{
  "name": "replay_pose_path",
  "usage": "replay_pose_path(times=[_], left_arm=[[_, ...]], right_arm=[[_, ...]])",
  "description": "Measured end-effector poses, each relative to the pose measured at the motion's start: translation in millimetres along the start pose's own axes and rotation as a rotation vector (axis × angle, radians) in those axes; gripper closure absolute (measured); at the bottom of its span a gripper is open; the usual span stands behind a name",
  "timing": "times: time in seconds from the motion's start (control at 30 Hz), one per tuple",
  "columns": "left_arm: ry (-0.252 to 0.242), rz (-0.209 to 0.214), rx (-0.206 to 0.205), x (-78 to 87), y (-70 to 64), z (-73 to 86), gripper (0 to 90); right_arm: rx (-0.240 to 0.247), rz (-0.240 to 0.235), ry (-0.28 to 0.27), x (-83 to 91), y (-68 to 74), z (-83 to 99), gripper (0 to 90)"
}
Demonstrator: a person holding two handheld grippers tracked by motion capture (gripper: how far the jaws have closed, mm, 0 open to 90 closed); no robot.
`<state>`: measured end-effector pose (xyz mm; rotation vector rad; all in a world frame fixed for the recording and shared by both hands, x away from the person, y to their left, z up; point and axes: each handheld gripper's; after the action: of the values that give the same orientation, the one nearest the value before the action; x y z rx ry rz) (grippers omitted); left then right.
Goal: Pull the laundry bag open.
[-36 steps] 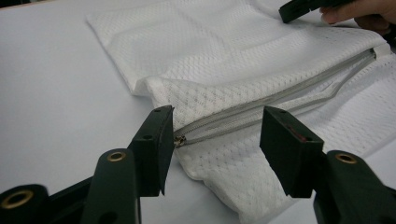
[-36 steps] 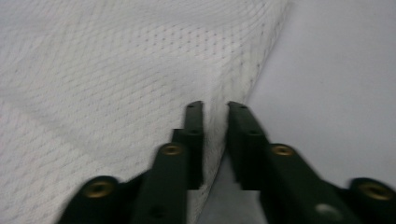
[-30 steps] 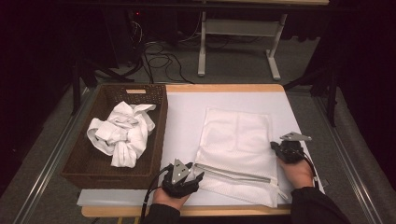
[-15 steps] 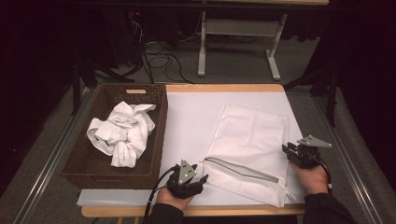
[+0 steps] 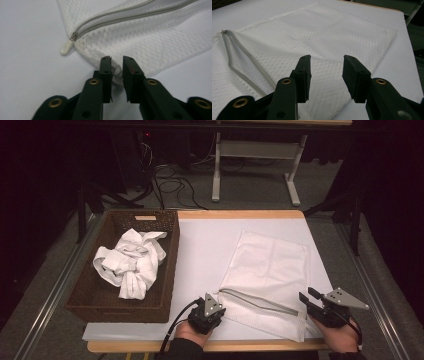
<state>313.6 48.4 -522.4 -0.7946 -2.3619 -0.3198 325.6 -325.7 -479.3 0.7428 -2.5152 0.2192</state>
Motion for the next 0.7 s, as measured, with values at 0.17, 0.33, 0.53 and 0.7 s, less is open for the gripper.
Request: replay_pose_path(times=[0.17, 0.33, 0.53, 0.7], left_arm=[[-0.005, -0.046, 0.024, 4.3, 7.6, 2.8, 88.4], [-0.042, -0.042, 0.065, 11.3, 14.4, 3.8, 81.6], [-0.124, -0.070, 0.043, 26.4, 12.1, -0.2, 57.9], [-0.172, -0.096, 0.036, 34.9, 11.8, -2.8, 44.1]], right_arm=[[0.015, -0.023, -0.005, 2.2, 7.3, 0.0, 58.0], [0.012, -0.053, -0.009, 3.9, 13.9, 1.3, 51.5], [0.014, -0.121, 0.000, 0.5, 25.1, 3.5, 33.0], [0.020, -0.109, -0.021, 0.7, 34.0, 1.7, 17.7]])
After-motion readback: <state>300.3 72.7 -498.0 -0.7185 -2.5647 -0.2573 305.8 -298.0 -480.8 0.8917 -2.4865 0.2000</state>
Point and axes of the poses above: each handheld gripper's, and its own axes: x roughly backward along the jaws, z roughly out of its underside, y roughly to its left, and after that the axes turned 6 degrees about -z, right-handed
